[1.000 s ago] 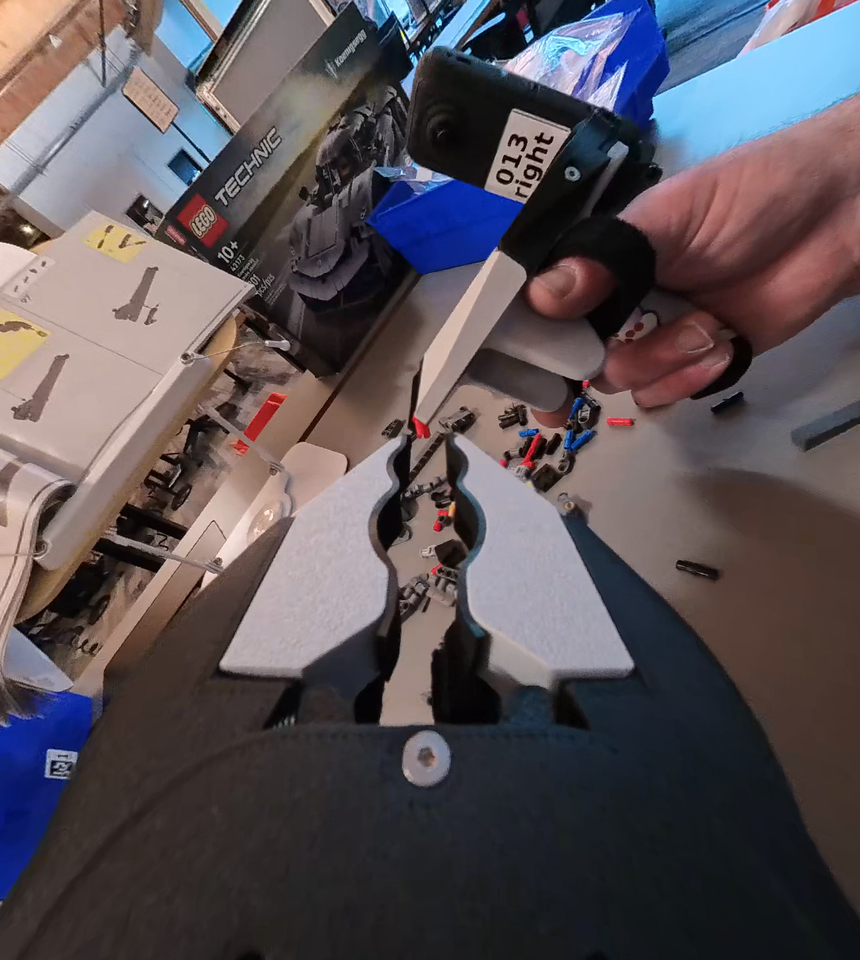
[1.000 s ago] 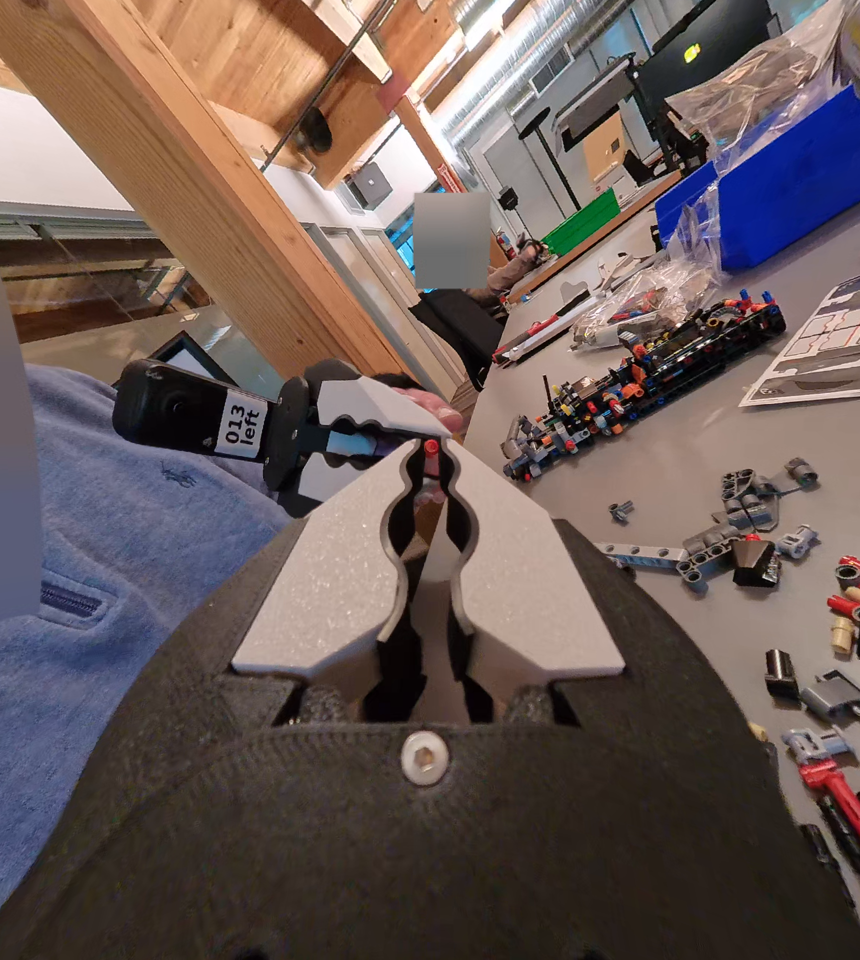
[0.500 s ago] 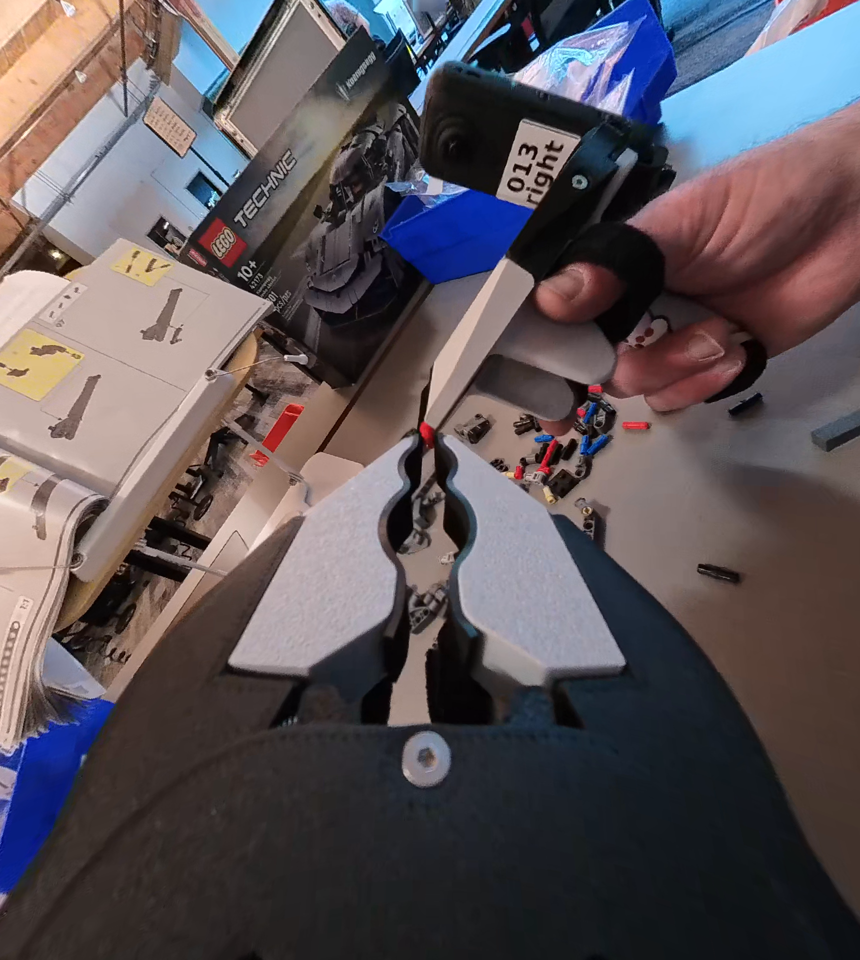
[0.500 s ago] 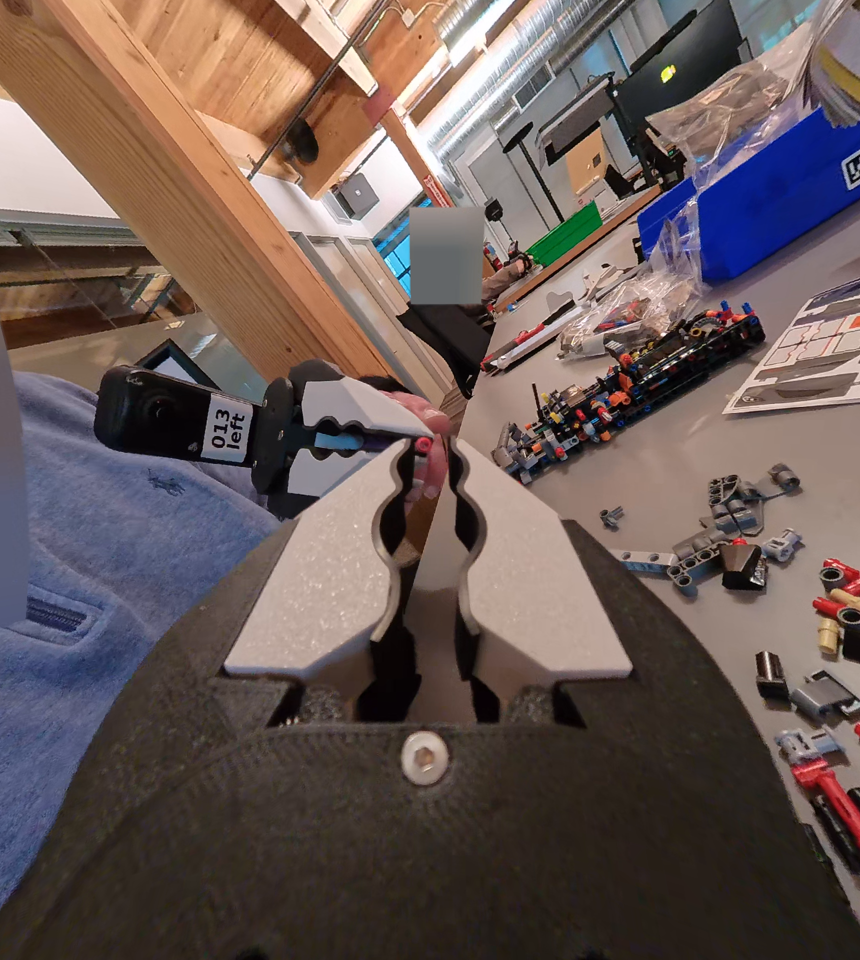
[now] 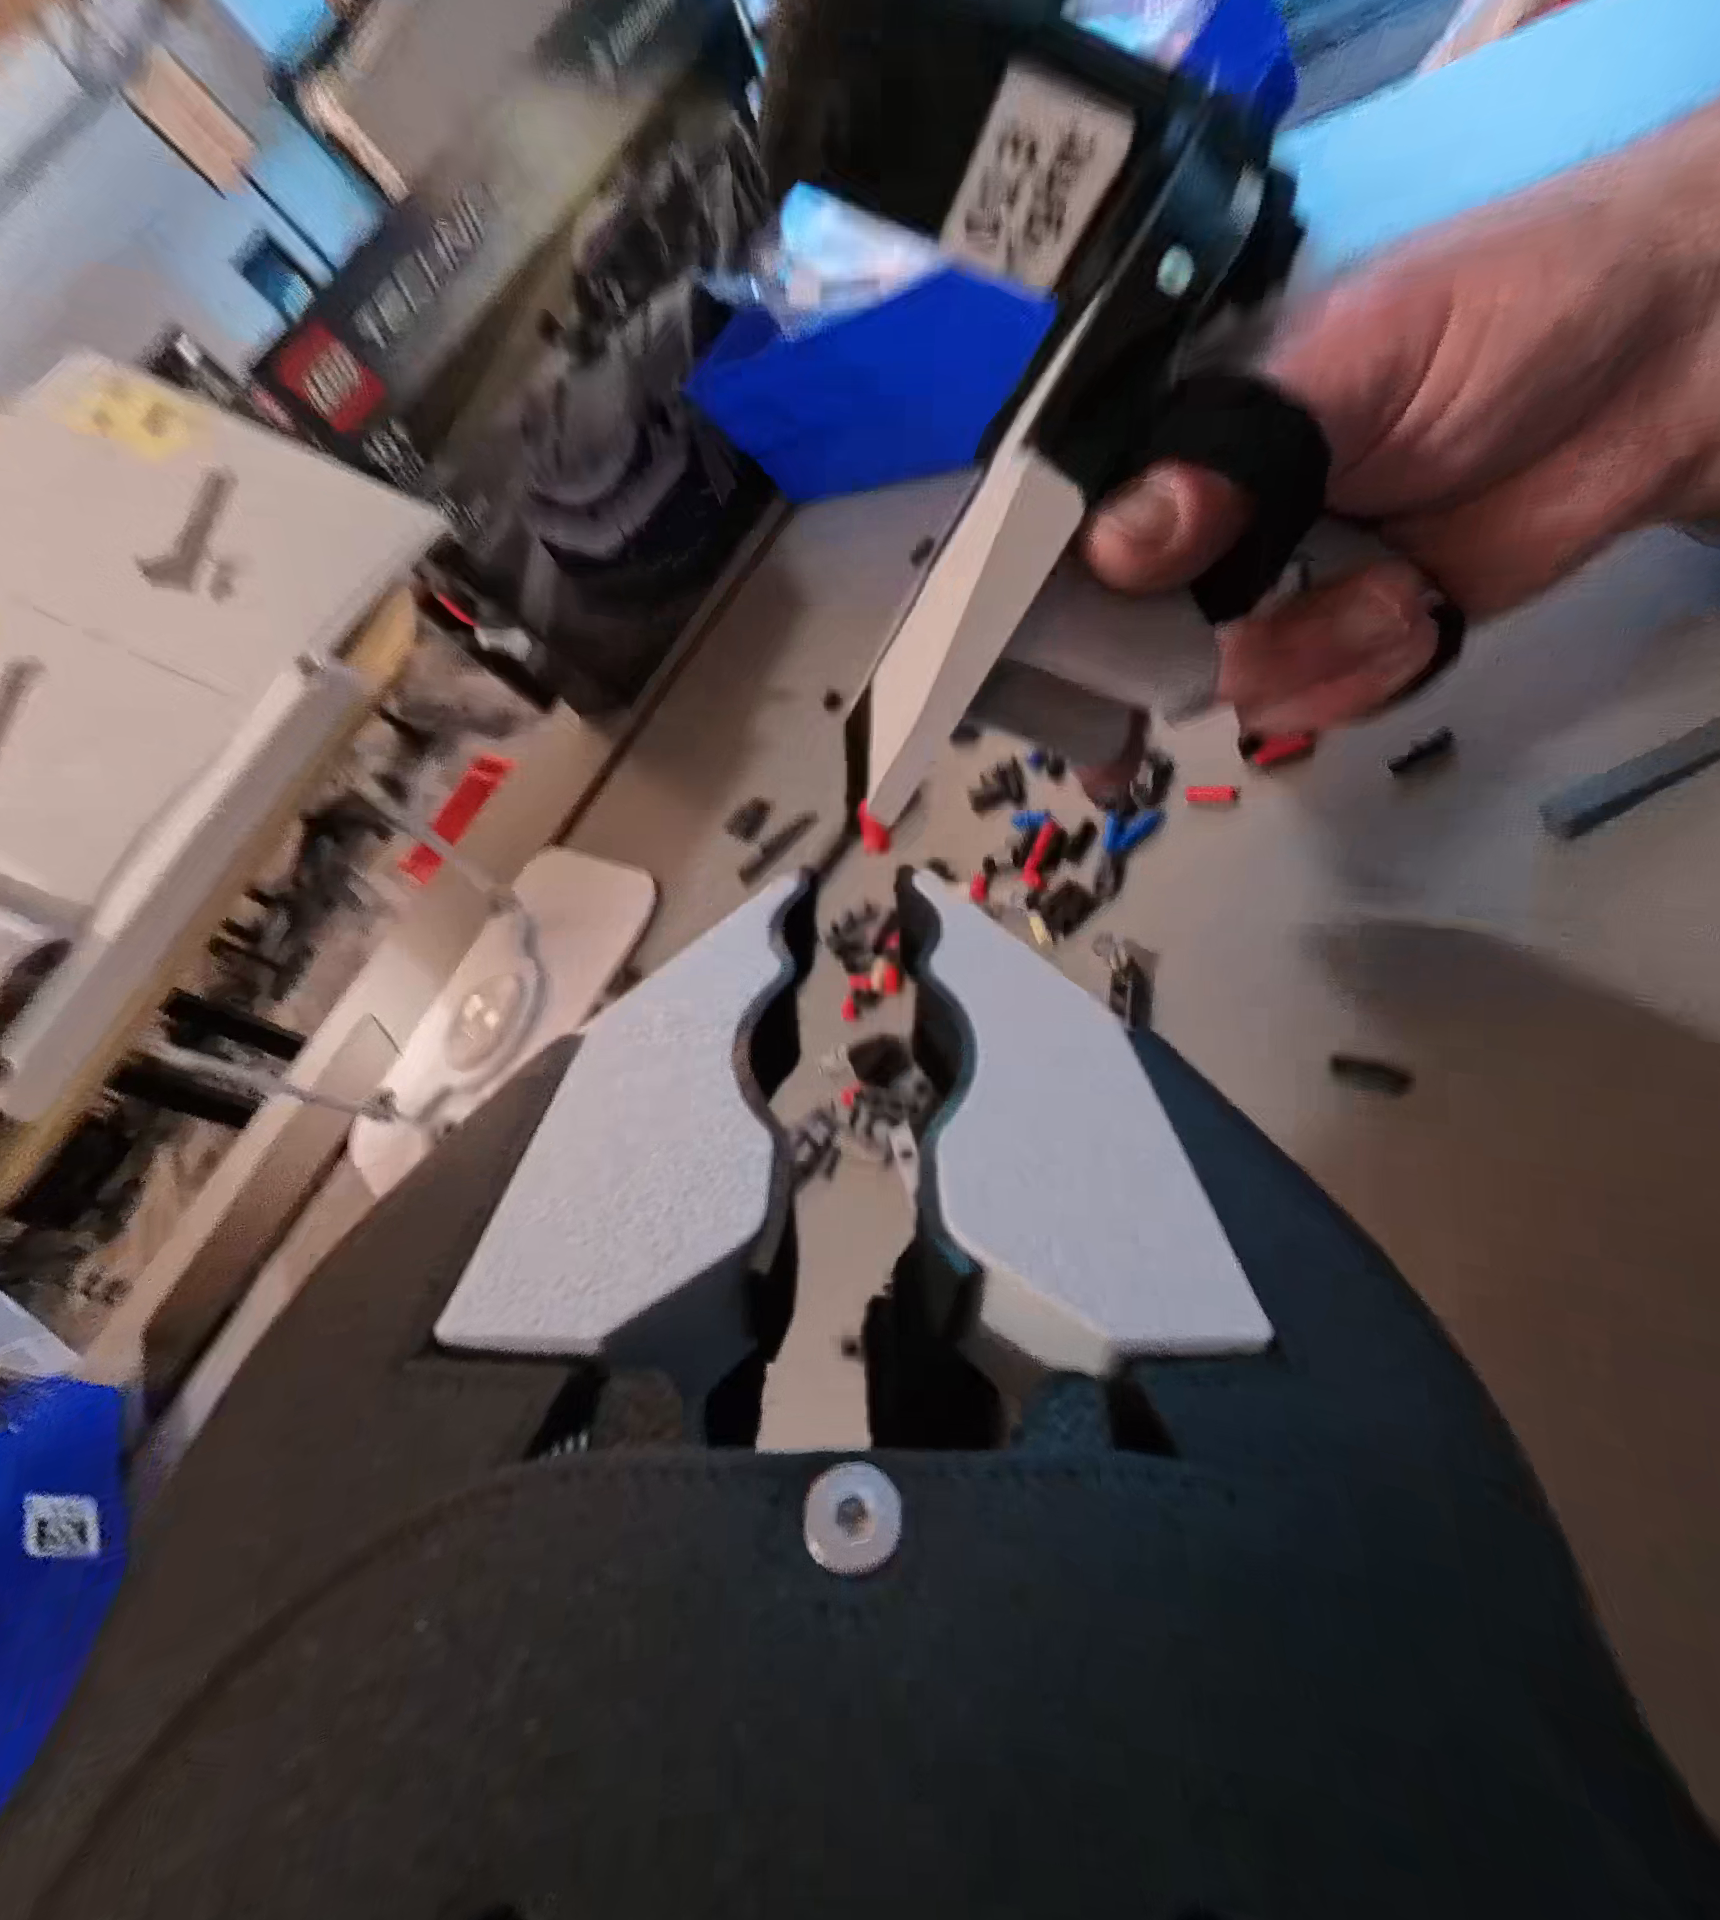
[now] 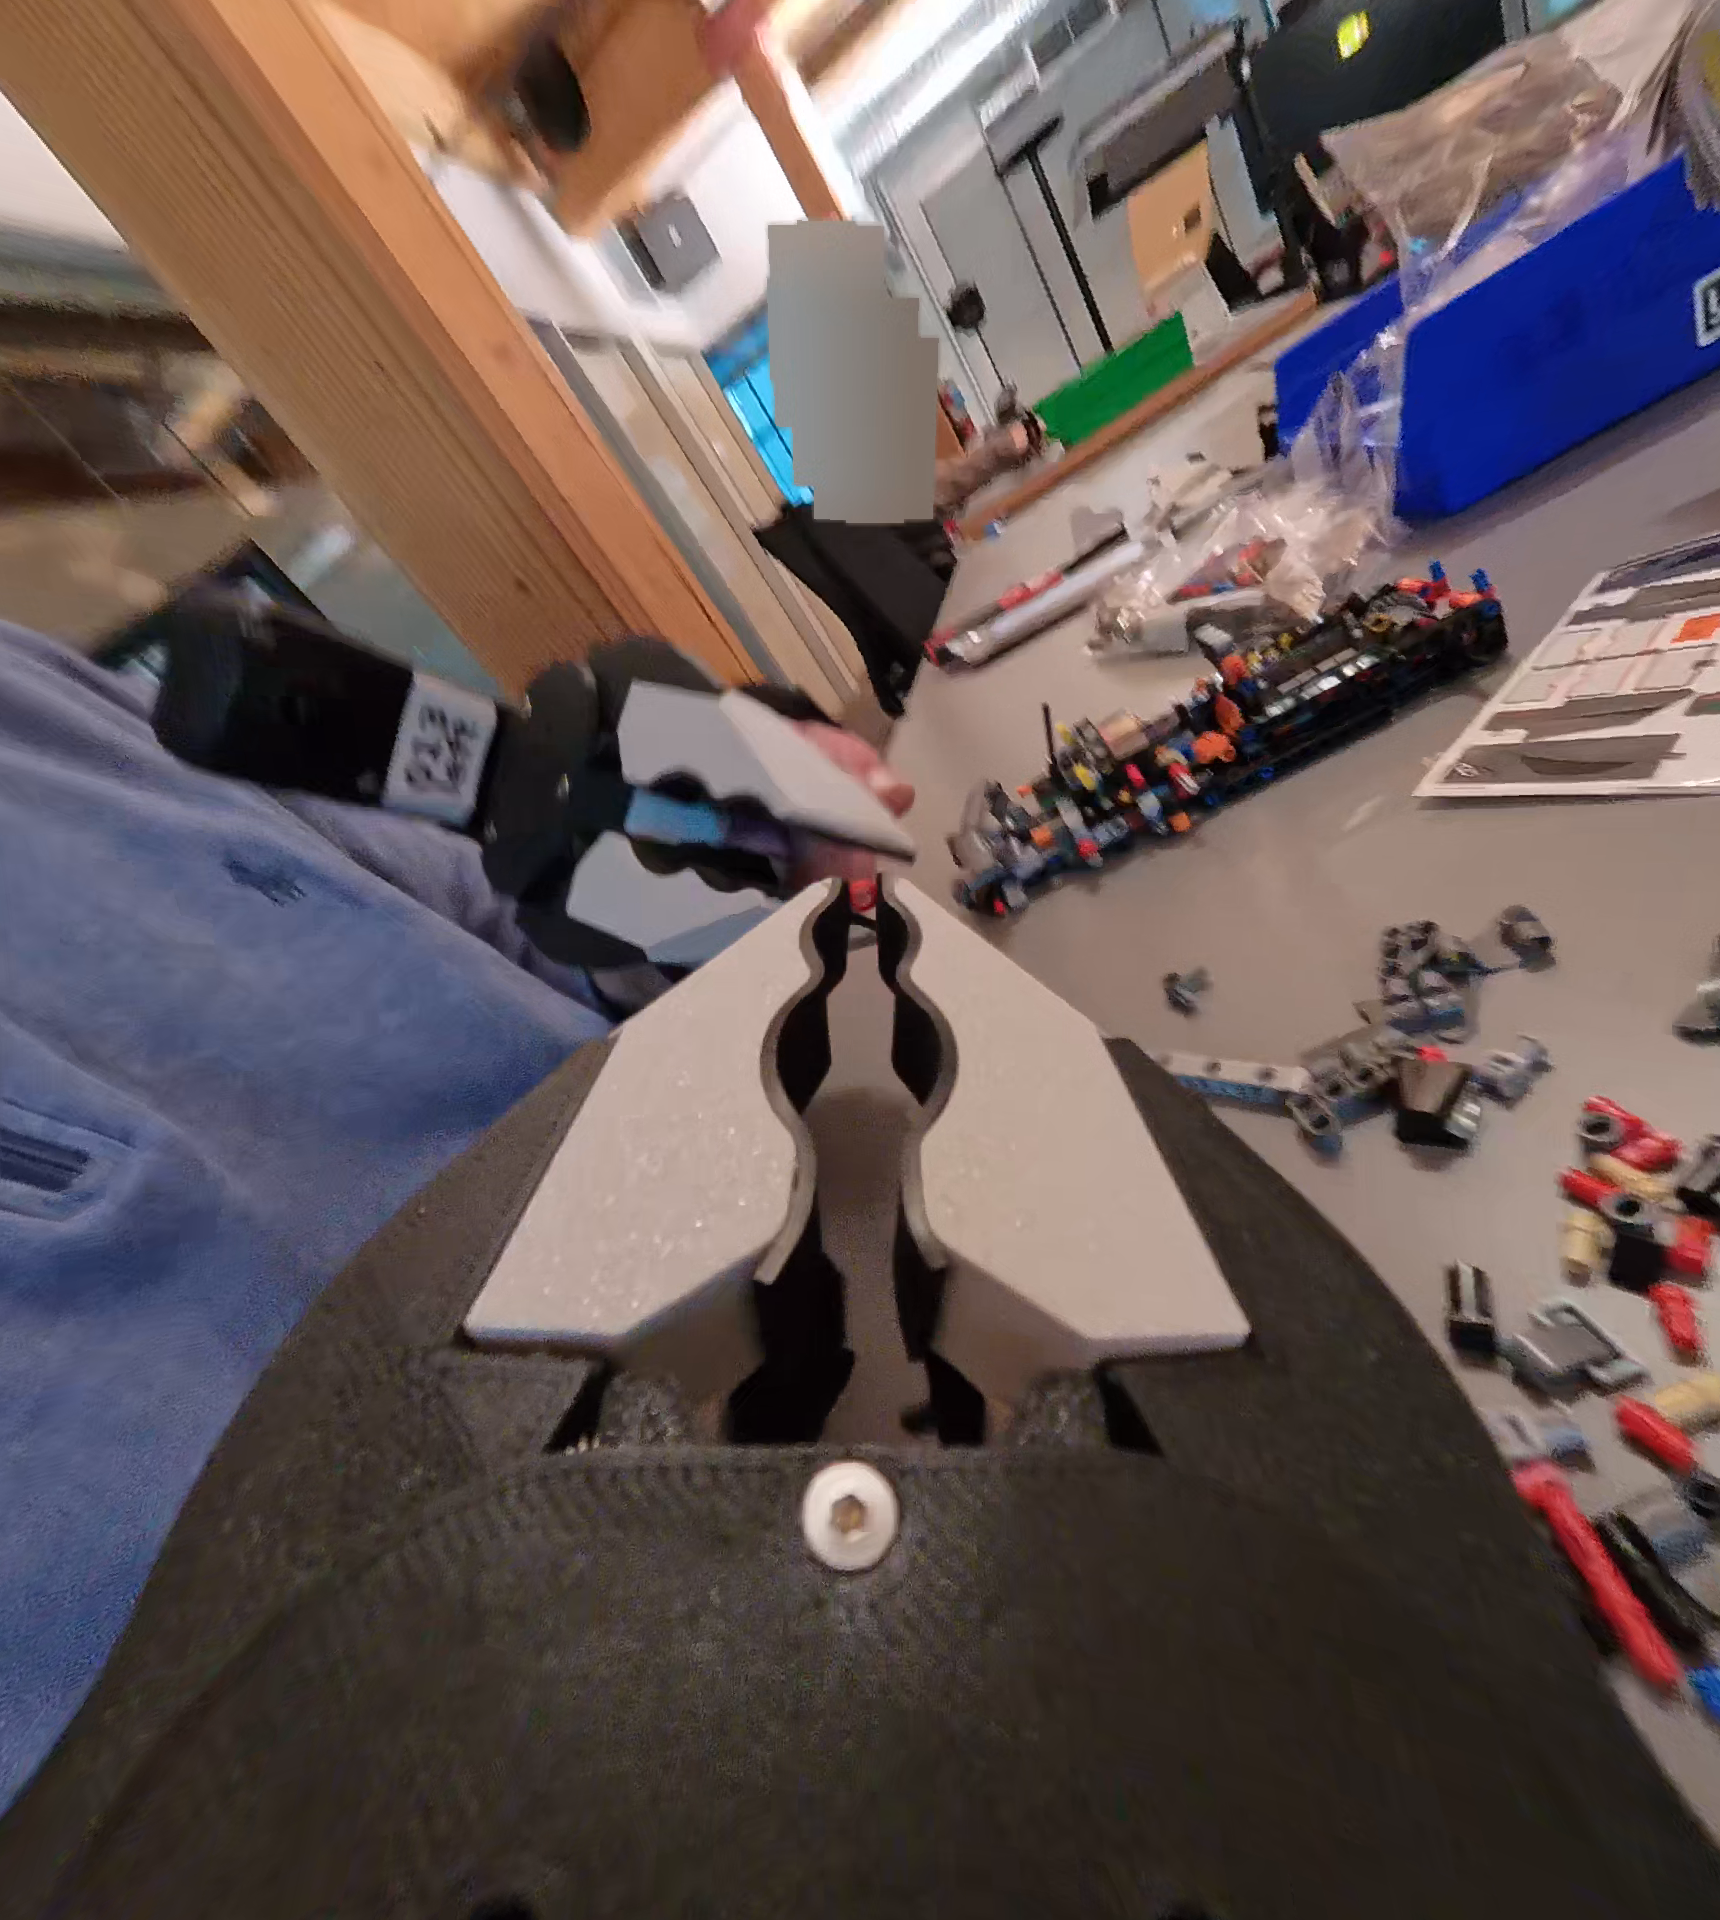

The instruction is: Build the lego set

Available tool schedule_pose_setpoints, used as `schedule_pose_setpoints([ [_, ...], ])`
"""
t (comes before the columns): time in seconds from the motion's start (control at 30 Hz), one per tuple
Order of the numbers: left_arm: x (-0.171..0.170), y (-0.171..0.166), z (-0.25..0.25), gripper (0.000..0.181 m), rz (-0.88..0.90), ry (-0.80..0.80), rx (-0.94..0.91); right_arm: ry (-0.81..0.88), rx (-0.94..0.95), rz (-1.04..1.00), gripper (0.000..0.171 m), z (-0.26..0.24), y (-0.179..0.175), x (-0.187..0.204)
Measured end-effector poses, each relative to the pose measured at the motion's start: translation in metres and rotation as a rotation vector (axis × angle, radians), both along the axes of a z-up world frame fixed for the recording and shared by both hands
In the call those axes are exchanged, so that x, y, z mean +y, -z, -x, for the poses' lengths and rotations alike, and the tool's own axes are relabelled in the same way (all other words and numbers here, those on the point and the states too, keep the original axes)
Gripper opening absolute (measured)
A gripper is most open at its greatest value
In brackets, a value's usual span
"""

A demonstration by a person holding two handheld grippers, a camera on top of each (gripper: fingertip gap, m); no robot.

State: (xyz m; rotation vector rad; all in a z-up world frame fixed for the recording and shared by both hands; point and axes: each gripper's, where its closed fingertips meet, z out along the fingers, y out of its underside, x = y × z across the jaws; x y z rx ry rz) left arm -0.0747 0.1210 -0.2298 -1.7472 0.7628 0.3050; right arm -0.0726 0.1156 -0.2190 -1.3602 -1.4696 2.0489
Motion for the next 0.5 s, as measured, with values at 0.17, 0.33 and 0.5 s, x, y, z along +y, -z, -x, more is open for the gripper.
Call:
schedule_pose_setpoints([
  [0.17,-0.03,0.057,0.011,0.025,0.345,0.075,-0.134,0.001,-0.151,-0.457,0.002,0.0,0.048,-0.004],
  [0.33,-0.038,0.094,0.013,0.027,0.47,0.085,-0.144,-0.054,-0.242,-0.644,0.002,0.005,0.085,-0.009],
  [0.5,-0.035,0.112,0.017,0.022,0.525,0.092,-0.123,-0.092,-0.276,-0.74,0.002,0.005,0.101,-0.012],
])
